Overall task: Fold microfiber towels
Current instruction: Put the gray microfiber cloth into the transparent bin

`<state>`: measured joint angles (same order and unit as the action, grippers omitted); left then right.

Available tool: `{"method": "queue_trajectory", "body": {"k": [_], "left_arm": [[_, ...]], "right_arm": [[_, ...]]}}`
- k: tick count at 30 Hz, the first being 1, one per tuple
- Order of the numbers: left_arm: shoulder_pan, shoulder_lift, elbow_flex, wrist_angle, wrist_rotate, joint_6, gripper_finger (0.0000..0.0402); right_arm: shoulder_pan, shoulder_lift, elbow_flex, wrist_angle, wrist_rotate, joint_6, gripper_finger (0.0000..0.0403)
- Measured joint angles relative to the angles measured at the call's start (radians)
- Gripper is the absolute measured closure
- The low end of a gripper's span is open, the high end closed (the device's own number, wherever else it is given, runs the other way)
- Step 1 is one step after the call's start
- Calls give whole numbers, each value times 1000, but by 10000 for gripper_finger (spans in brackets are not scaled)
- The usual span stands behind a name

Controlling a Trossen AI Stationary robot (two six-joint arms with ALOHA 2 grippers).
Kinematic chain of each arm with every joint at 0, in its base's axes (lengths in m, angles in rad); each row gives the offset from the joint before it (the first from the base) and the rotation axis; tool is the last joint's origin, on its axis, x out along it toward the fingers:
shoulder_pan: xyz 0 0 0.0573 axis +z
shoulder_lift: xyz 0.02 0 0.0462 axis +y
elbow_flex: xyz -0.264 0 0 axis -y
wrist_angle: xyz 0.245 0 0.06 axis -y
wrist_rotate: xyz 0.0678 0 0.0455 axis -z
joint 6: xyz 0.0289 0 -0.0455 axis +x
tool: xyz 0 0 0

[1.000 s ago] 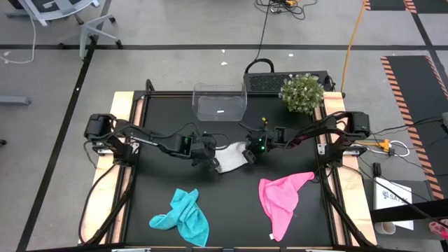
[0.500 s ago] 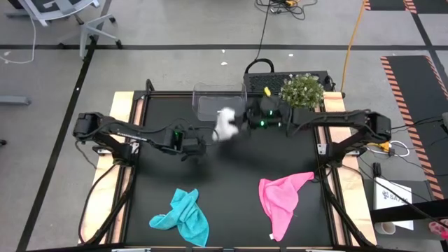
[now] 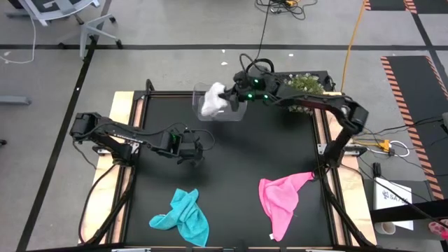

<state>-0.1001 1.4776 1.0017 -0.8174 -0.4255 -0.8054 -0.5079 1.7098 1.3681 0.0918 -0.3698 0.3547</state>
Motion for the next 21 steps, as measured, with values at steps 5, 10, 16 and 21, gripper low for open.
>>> {"method": "queue_trajectory", "body": {"k": [5,10,16,21], "left_arm": [[-13,0,1,7,-1,-28,377],[-21,0,1,6,-2,-43,384],[-21,0,1,3,-5,-42,398],[-27,0,1,-2,-3,-54,380]], "right_arm": [[-25,116,103,19,-21,-3,395],[-43,168,173,49,-28,-1,395],[-67,173,197,38,-29,-1,395],[-77,173,197,-81,-15,-52,395]]}}
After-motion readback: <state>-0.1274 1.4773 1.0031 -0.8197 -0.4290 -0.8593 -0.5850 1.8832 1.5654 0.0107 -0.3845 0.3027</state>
